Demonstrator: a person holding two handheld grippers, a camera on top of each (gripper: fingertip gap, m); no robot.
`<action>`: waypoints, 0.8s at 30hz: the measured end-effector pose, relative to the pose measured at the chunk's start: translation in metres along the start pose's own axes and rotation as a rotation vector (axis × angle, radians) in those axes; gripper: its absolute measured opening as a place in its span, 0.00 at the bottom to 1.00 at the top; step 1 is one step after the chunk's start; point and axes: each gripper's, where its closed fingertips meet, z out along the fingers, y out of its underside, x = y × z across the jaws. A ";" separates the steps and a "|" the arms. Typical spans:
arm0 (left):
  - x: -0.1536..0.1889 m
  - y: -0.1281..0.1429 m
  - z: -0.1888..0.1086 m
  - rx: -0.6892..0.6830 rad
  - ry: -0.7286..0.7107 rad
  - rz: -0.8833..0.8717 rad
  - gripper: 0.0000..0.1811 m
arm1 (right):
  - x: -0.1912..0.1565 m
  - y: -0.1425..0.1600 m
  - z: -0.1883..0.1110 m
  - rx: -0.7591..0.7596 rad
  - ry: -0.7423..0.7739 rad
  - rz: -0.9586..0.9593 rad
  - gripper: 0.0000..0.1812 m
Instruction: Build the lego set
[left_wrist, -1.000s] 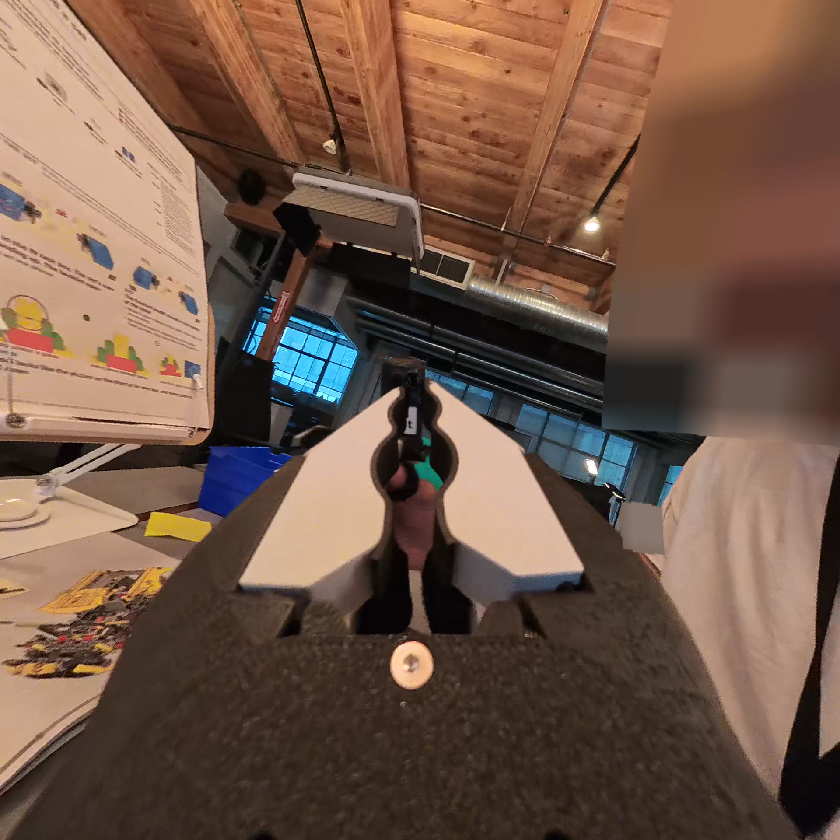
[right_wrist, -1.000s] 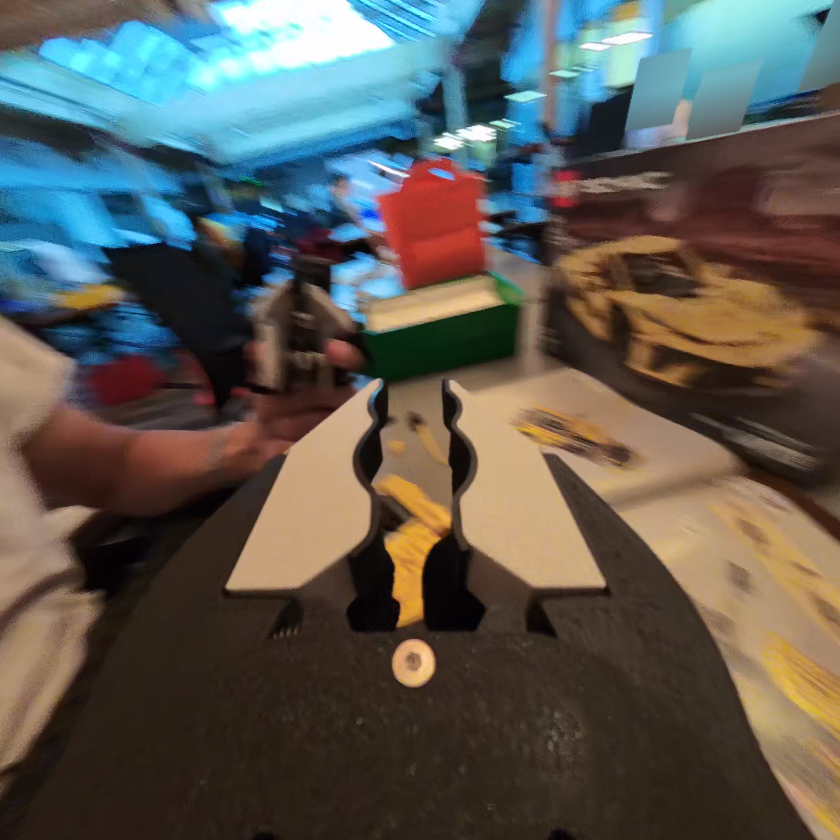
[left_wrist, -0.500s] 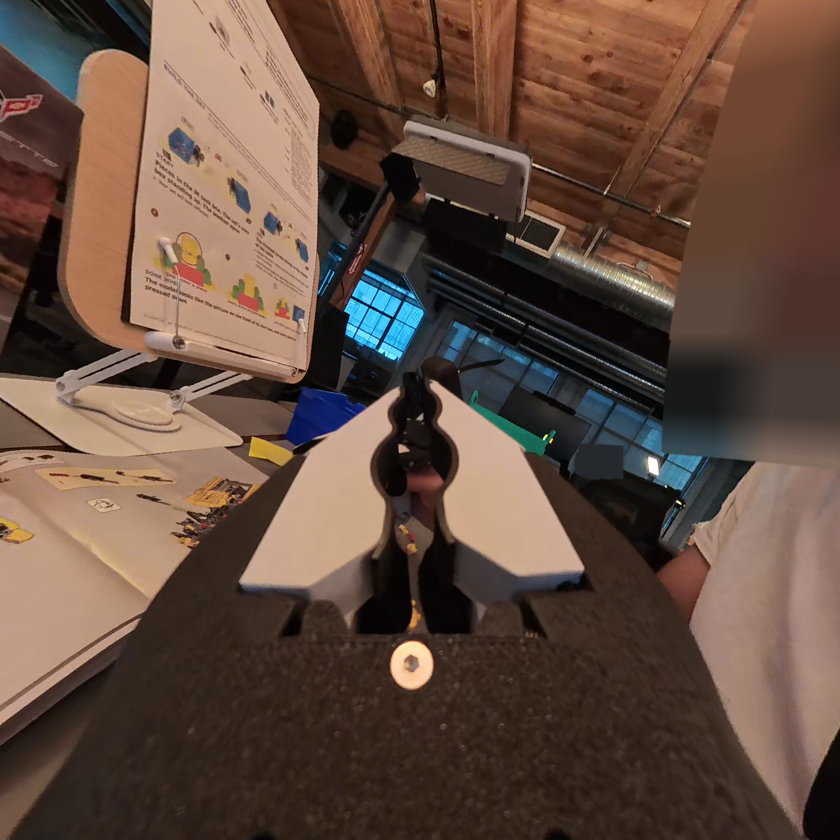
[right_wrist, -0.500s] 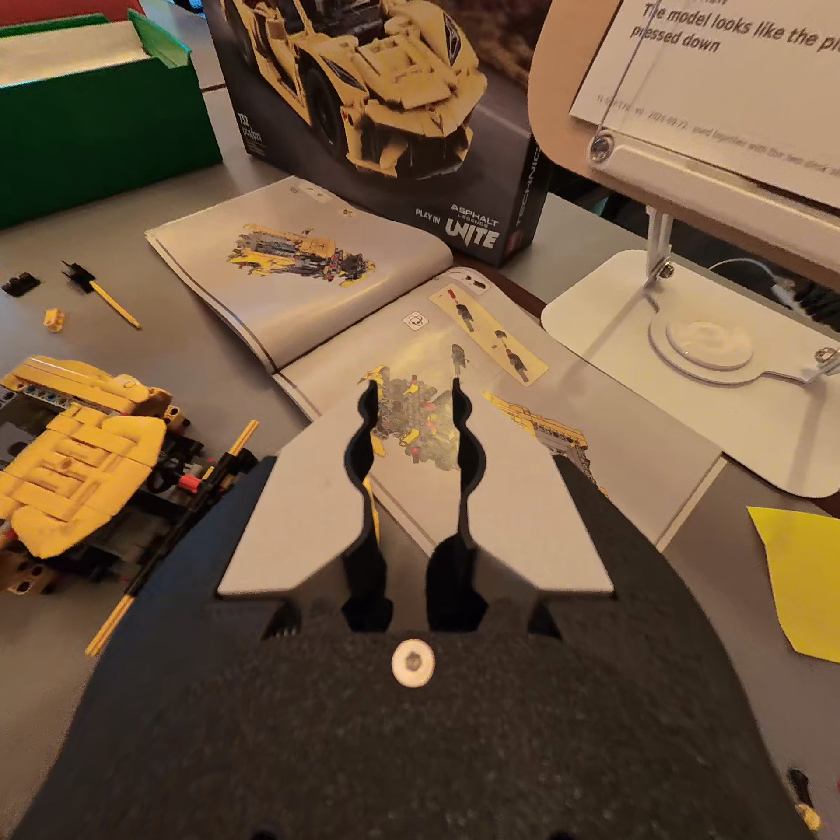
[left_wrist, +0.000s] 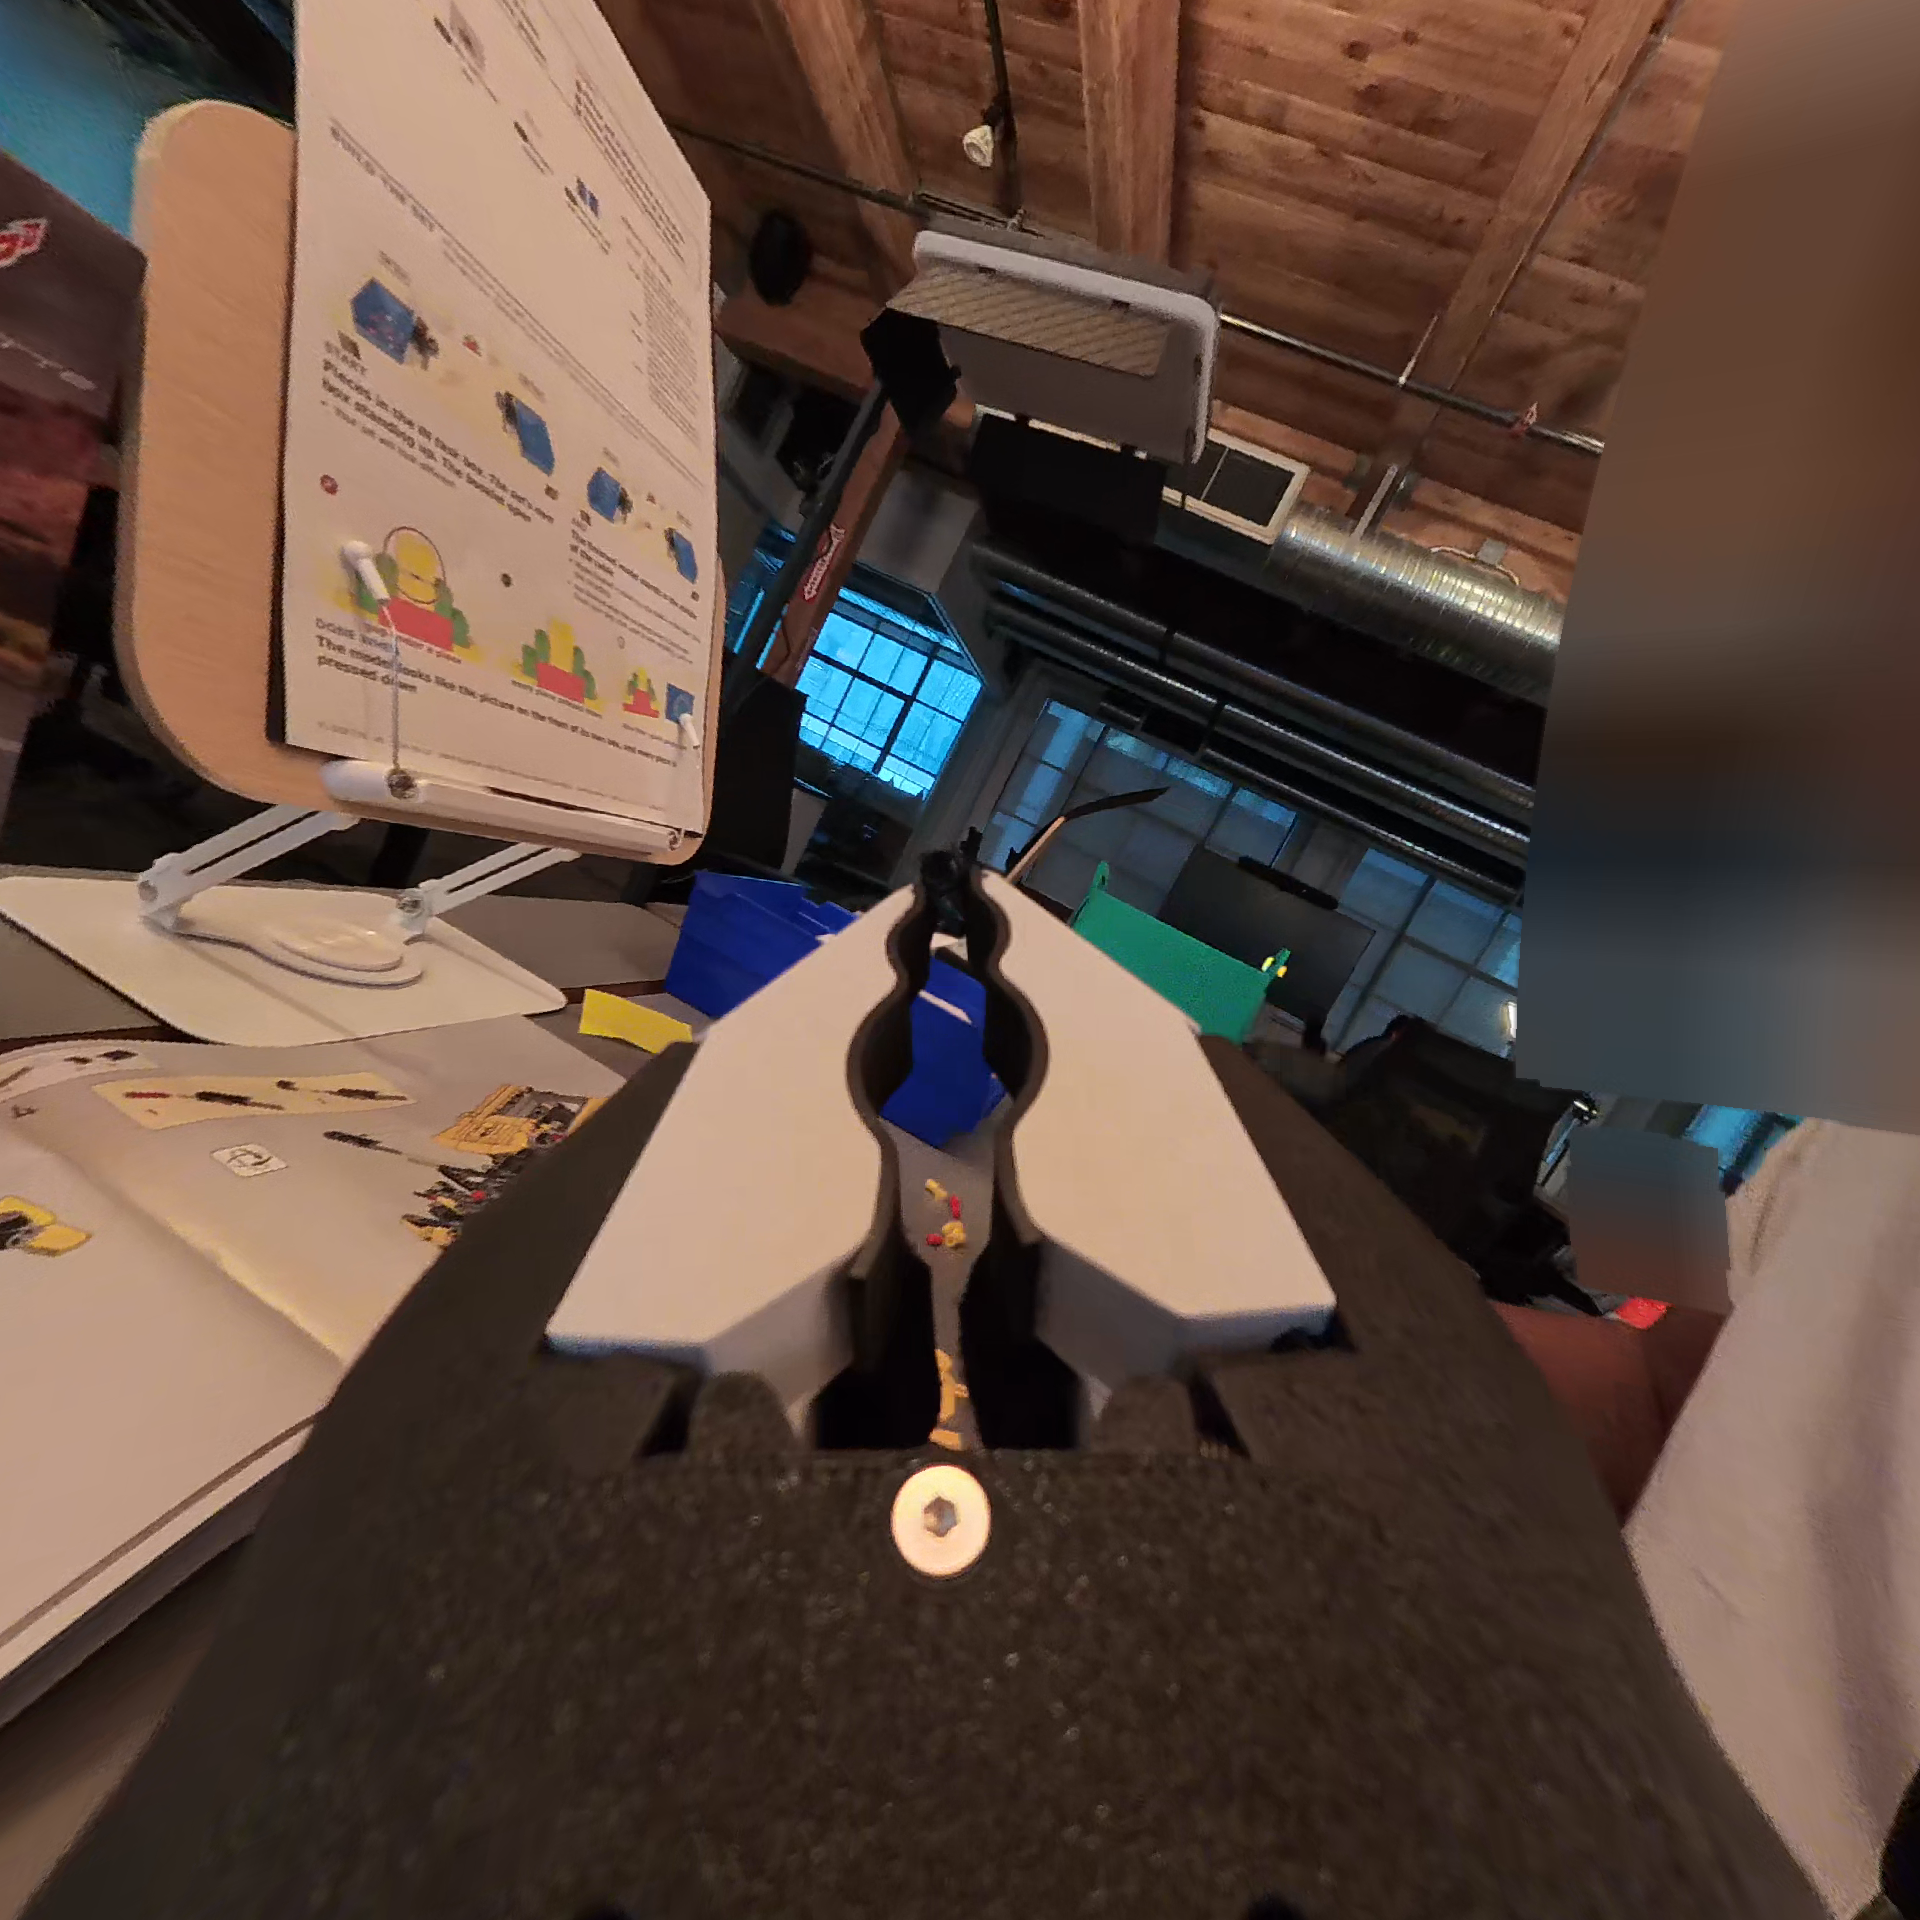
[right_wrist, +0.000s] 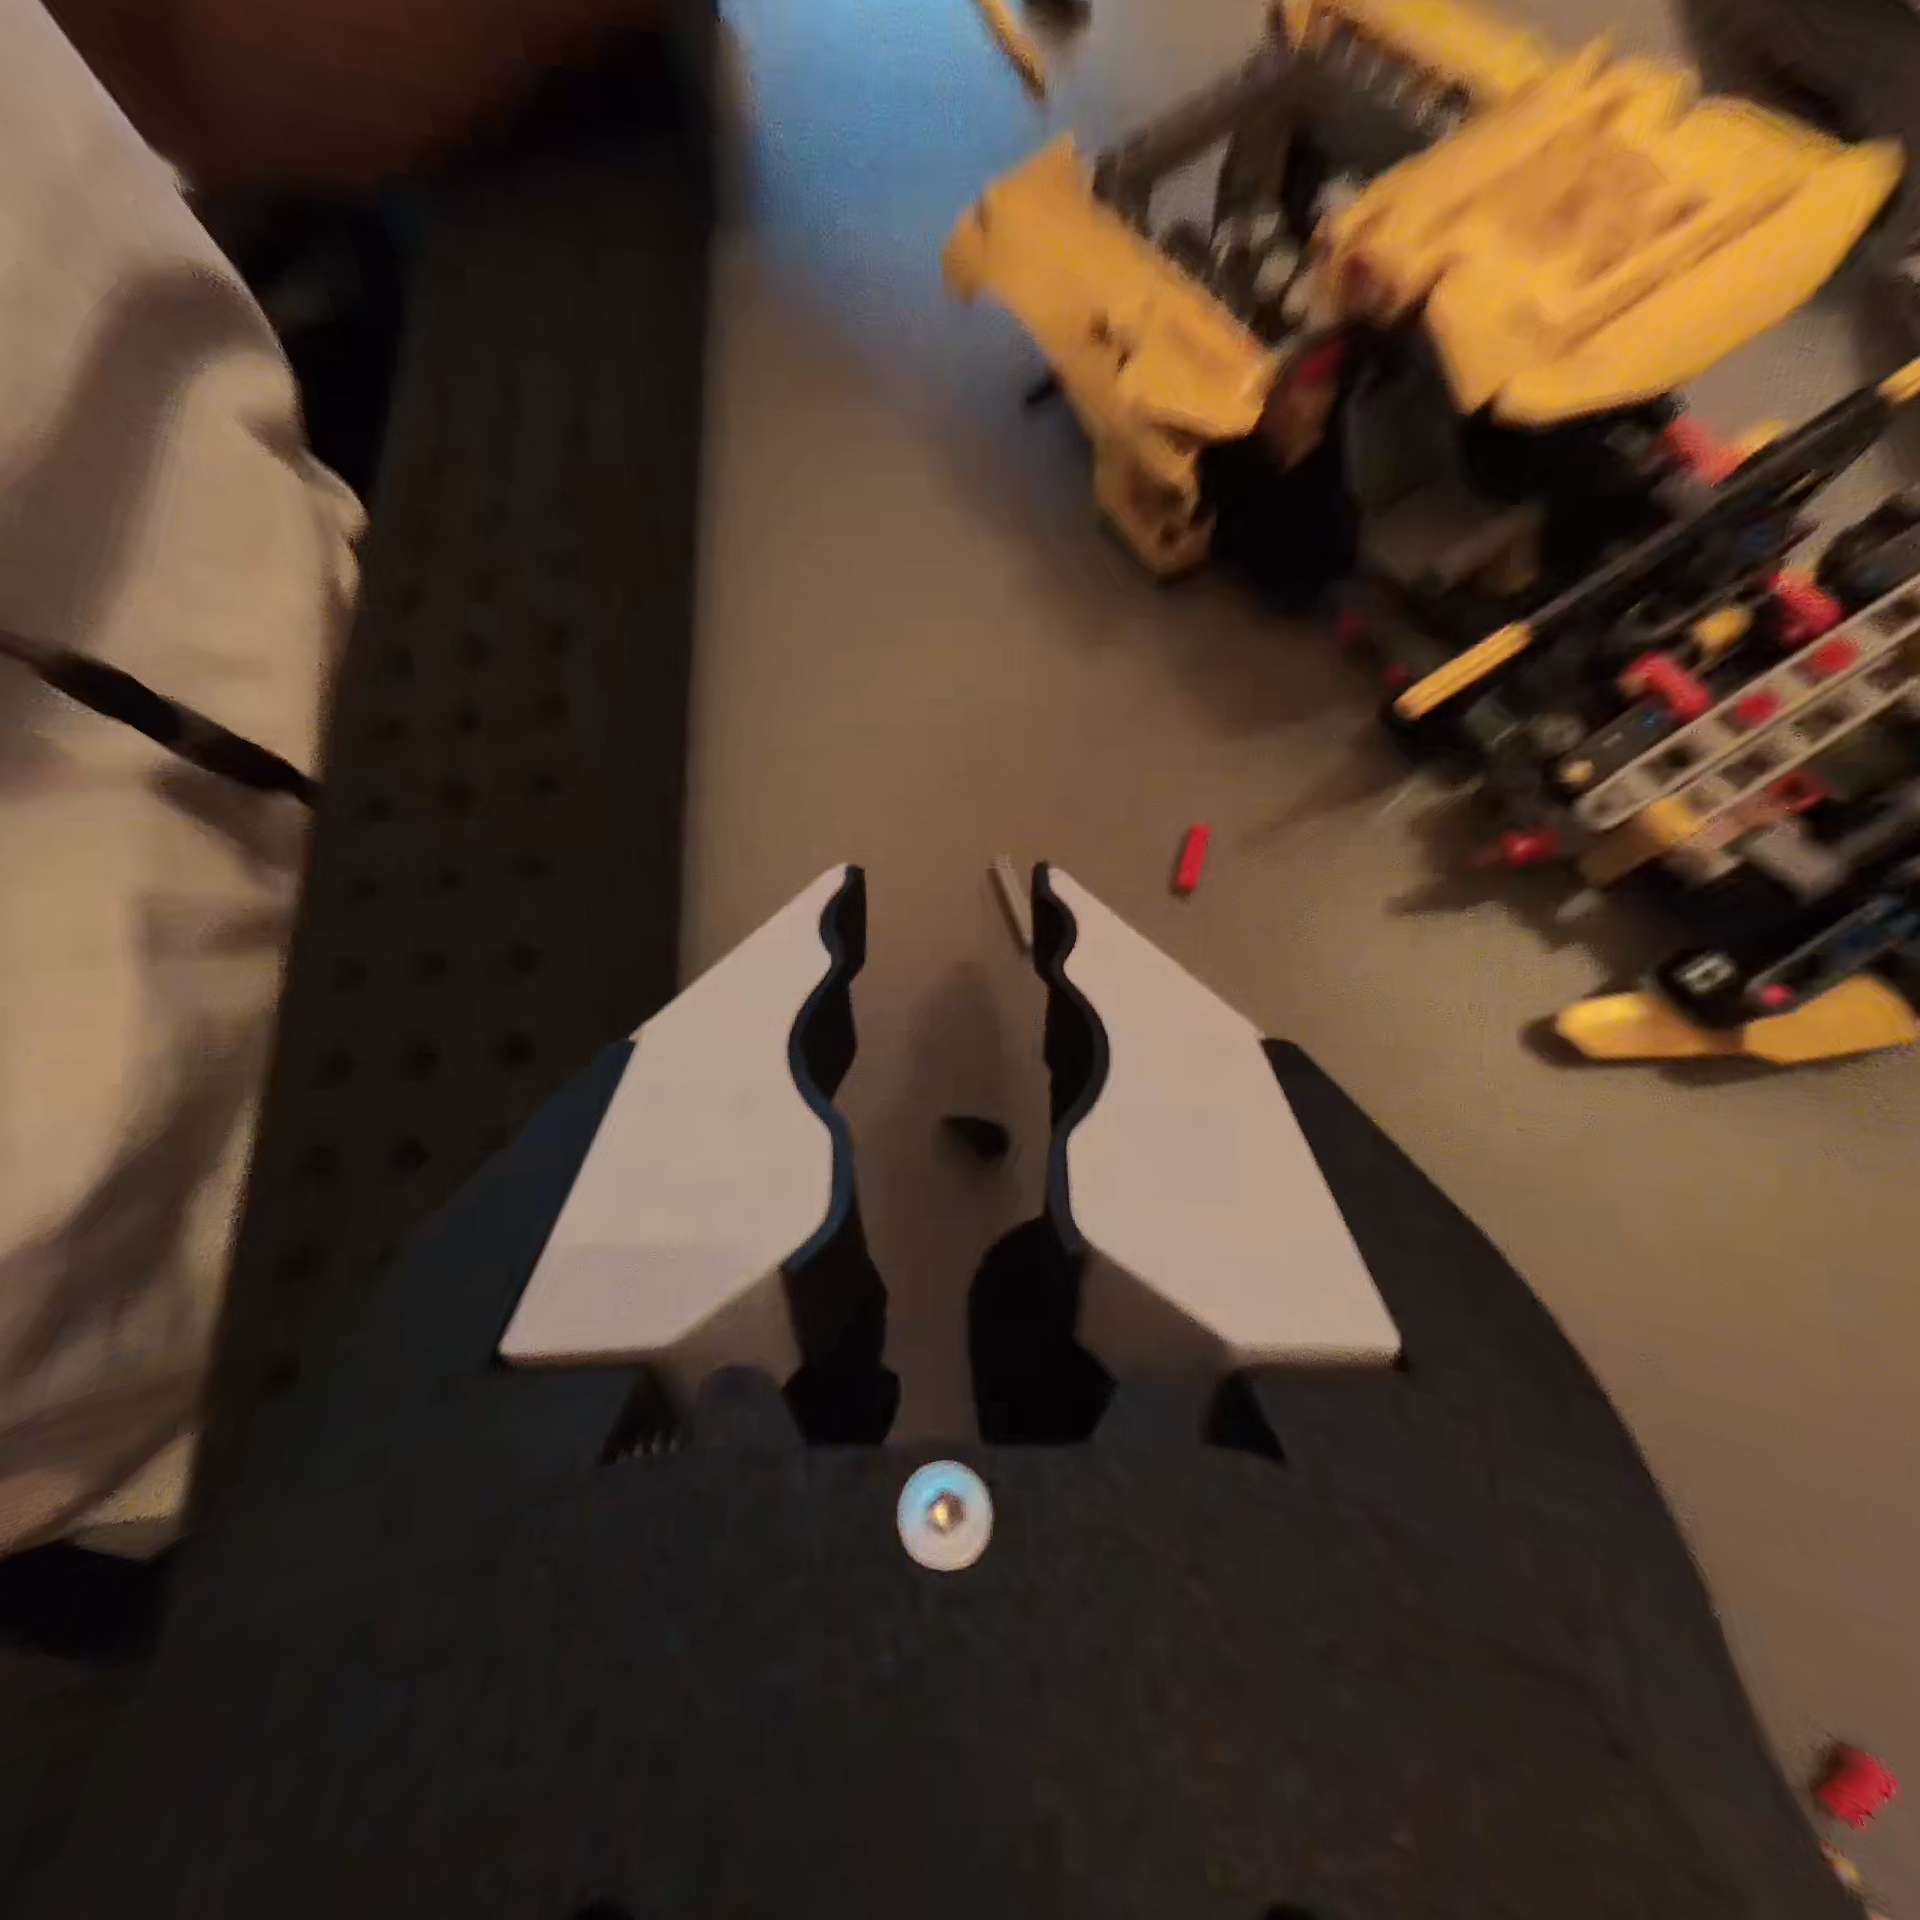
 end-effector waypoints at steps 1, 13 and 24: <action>0.002 0.001 0.001 -0.004 0.007 0.001 0.03 | -0.002 0.009 0.006 -0.019 0.025 -0.021 0.17; 0.011 0.014 0.008 -0.055 0.042 0.008 0.03 | 0.017 0.020 0.024 -0.098 0.150 -0.178 0.04; 0.028 0.068 0.024 -0.318 0.089 0.057 0.03 | 0.034 -0.105 -0.052 0.585 0.296 -0.020 0.02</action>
